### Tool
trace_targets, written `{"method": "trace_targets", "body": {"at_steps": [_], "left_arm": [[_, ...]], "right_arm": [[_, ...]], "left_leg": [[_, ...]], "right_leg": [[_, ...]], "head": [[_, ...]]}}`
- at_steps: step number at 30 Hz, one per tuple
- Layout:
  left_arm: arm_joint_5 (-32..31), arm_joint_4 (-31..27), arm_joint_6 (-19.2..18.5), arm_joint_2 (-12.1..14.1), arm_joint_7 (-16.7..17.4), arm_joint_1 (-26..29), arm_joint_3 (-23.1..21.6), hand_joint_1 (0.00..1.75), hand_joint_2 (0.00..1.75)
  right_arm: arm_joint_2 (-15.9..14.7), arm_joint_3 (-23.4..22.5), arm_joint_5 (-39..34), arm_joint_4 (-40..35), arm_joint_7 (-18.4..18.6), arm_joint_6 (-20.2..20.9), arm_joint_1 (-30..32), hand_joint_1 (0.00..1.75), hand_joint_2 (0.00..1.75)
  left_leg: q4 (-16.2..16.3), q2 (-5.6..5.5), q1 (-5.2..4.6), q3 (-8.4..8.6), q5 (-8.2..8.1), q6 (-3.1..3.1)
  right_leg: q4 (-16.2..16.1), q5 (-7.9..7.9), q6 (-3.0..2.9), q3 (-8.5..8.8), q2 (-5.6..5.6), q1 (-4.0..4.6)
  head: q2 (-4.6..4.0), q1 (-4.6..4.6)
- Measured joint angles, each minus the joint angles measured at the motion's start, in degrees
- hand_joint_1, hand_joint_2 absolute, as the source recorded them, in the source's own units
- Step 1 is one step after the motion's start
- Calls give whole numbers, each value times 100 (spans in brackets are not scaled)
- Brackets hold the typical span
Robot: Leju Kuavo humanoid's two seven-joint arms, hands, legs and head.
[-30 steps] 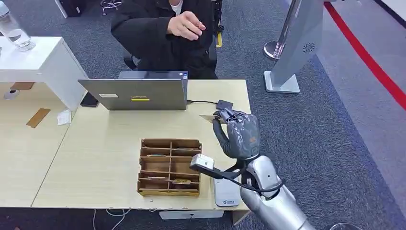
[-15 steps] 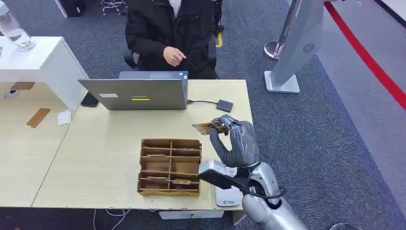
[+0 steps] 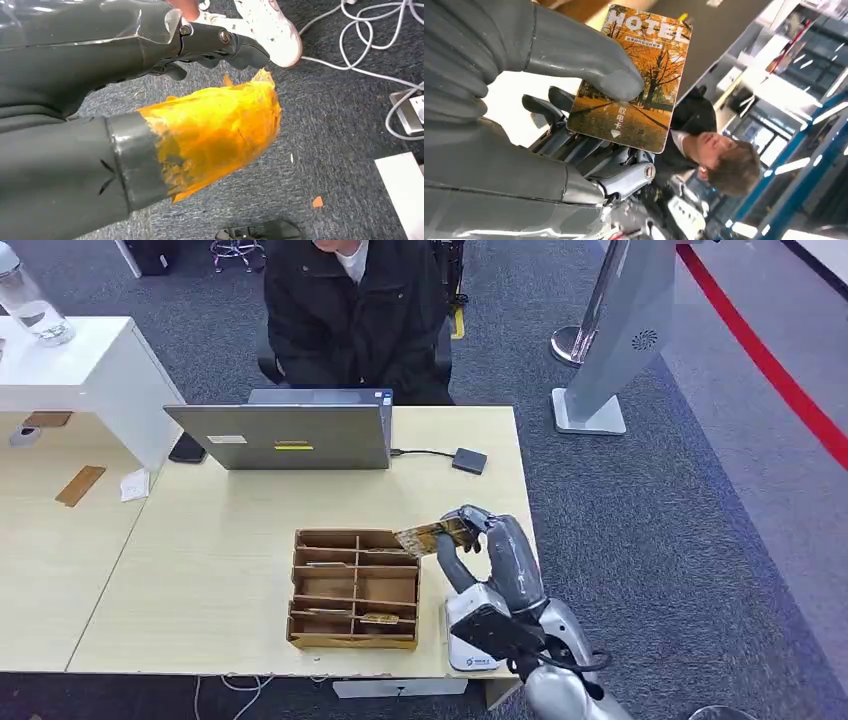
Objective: Pass the card to the sensor for recognition and then transmit it.
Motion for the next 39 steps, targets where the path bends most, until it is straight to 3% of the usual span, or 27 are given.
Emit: {"method": "trace_targets", "body": {"at_steps": [9,39], "left_arm": [[-50,0,35,-5,-9,-2,33,0,0],[-76,0,50,-7,4,-3,59,0,0]], "right_arm": [[-46,-190,-529,31,55,326,176,175,175],[-52,-409,-662,645,221,451,533,175,175]], "left_leg": [[0,0,0,-1,0,0],[0,0,0,-1,-1,0]], "right_leg": [[0,0,0,-1,0,0],[0,0,0,0,0,0]], "head": [[0,0],[0,0]]}}
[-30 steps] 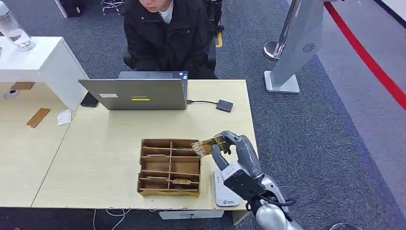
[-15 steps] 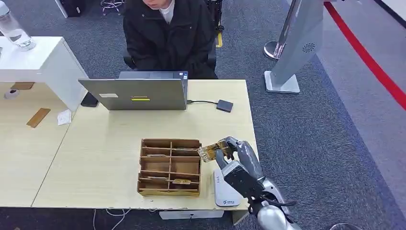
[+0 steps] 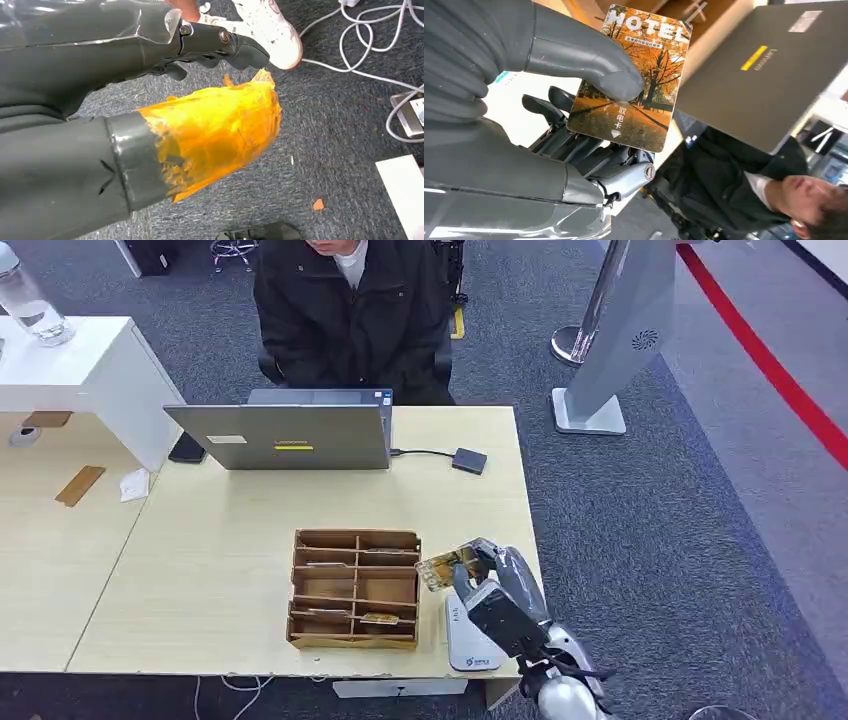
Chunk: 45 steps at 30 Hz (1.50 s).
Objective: Pass the card to the sensor for recognition and then transmit it.
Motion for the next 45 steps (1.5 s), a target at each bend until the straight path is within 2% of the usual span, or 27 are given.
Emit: {"method": "trace_targets", "body": {"at_steps": [15,45], "left_arm": [[2,0,7,0,-17,2,13,0,0],[-7,2,13,0,-15,1,63,0,0]], "right_arm": [[0,-112,-15,4,-11,-20,261,175,175],[0,-262,20,339,48,-9,319,175,175]], "left_leg": [[0,0,0,0,0,0],[0,0,0,0,0,0]], "right_leg": [[0,0,0,0,0,0],[0,0,0,0,0,0]], "head": [[0,0],[0,0]]}}
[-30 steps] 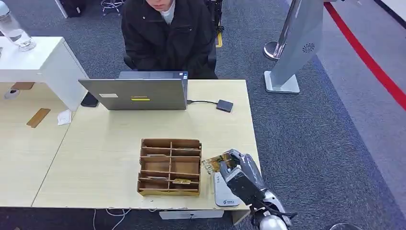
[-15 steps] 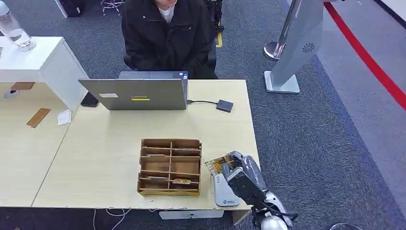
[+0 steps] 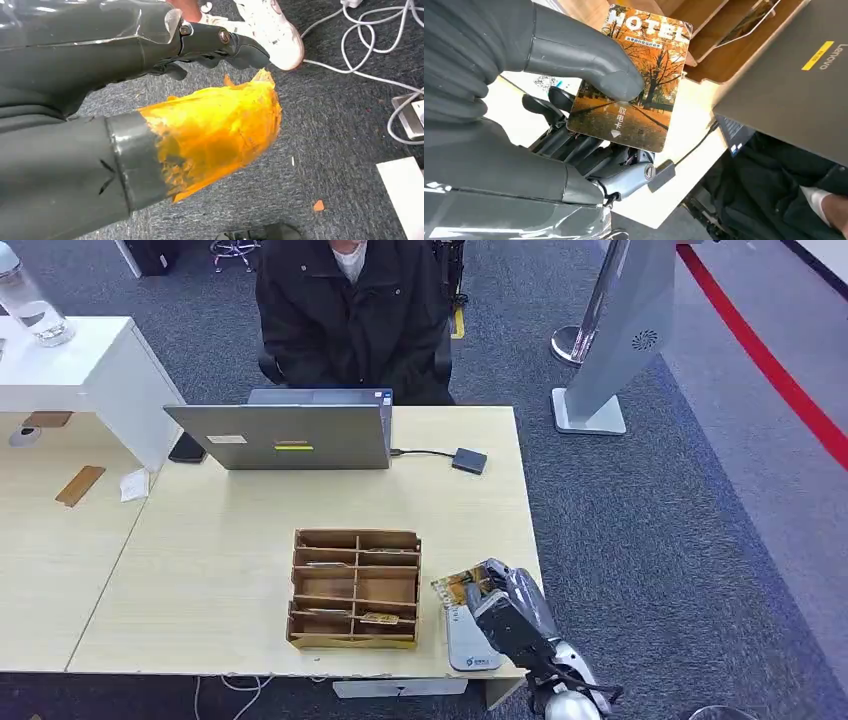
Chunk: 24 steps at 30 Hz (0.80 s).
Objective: Pass the card to the sensor for recognition and then transmit it.
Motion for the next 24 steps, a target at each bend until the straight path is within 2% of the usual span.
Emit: {"method": "trace_targets", "body": {"at_steps": [24], "left_arm": [[0,0,4,0,-2,-1,57,0,0]], "right_arm": [[0,-92,31,243,98,-9,57,175,175]], "left_leg": [[0,0,0,0,0,0]], "right_leg": [[0,0,0,0,0,0]], "head": [[0,0]]}}
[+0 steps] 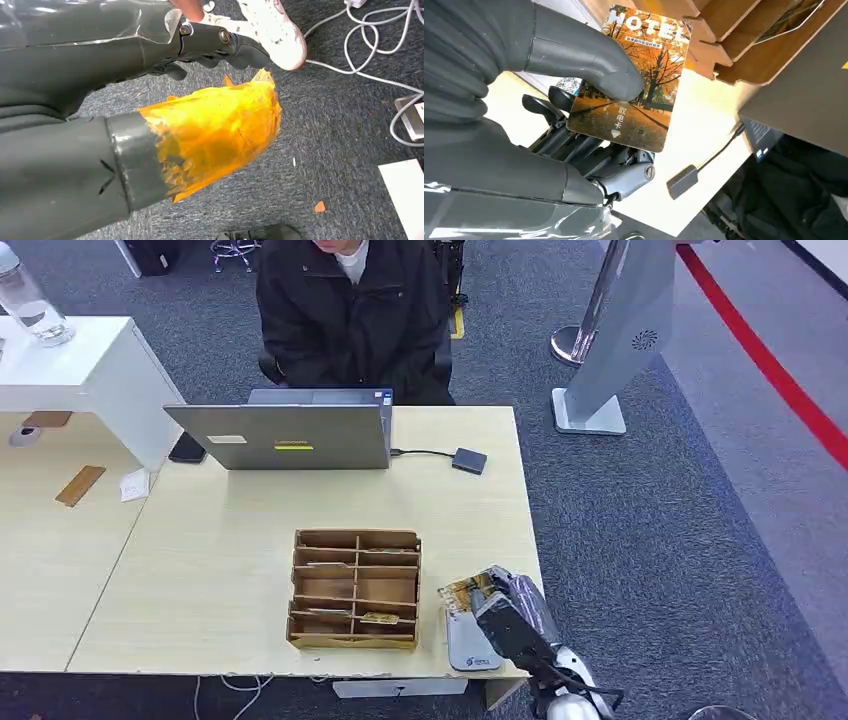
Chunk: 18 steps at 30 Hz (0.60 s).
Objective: Pass the card to the sensor for recognition and then transmit it.
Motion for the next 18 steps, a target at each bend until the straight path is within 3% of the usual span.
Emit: {"method": "trace_targets", "body": {"at_steps": [18], "left_arm": [[-4,0,39,0,-9,0,35,0,0]], "right_arm": [[0,-33,-18,249,85,-50,91,175,175]], "left_leg": [[0,0,0,0,0,0]], "right_leg": [[0,0,0,0,0,0]], "head": [[0,0]]}}
